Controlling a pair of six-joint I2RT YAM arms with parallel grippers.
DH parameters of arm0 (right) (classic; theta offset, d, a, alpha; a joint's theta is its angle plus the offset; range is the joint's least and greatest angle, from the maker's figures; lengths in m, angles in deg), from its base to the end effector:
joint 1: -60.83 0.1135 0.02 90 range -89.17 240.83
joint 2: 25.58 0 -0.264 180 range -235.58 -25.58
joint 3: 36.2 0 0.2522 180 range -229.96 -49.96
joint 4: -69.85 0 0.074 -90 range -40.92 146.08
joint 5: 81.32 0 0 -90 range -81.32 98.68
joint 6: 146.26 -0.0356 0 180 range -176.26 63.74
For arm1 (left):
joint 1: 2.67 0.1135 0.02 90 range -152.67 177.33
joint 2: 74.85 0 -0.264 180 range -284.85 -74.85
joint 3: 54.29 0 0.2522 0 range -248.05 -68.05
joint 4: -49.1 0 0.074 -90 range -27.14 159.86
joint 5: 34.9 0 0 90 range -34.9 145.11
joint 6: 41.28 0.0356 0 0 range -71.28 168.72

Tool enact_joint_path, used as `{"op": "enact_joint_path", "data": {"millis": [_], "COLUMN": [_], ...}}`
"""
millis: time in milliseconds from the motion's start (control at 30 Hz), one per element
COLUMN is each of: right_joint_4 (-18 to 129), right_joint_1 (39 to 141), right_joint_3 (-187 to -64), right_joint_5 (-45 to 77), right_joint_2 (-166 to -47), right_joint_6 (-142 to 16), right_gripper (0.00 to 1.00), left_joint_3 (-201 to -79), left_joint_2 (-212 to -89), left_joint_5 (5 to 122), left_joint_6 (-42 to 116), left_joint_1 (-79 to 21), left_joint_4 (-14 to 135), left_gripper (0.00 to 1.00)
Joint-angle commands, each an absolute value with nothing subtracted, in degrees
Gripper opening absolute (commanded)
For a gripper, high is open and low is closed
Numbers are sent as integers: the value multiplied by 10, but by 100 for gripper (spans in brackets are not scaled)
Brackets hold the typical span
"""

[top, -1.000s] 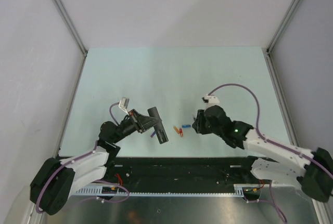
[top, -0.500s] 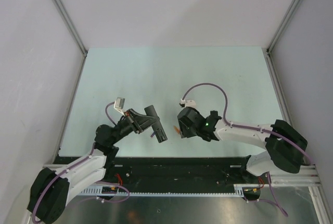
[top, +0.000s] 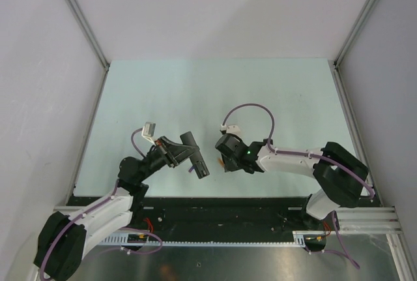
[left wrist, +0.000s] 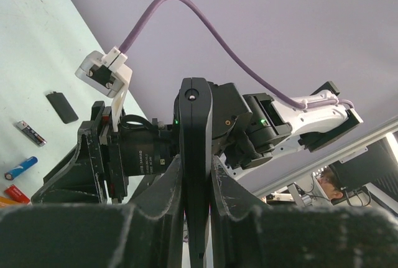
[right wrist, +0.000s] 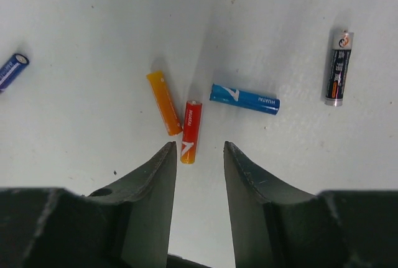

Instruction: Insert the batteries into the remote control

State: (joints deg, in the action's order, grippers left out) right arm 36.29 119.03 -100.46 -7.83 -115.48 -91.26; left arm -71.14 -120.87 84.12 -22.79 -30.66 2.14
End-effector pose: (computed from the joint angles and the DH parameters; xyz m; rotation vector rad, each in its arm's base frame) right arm 0.1679 0.2516 0.1755 -0.4140 2.5250 0.2568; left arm 0.1305 -0.0889 0.2127 -0.0596 1.5354 -1.7575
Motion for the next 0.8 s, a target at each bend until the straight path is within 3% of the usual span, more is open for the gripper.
{"op": "enact_joint_path", "data": {"millis": [0,767], "right_joint_4": [370,382], "right_joint_1": [1182,1166], "right_joint_3": [-1043,-1063], "right_joint_5": [-94,-71], "right_joint_2": [-1166,-1220], "right_joint_6": [-904,-900], "right_gripper": [40,34], "left_joint_3": [-651,-645], "left_joint_2": [-1209,-1209], "left_joint_5": [837,834], "left_joint_6": [-219,-220], "left_joint_1": [-308,-308], "left_joint_4": [2,5], "left_gripper": [0,0]}}
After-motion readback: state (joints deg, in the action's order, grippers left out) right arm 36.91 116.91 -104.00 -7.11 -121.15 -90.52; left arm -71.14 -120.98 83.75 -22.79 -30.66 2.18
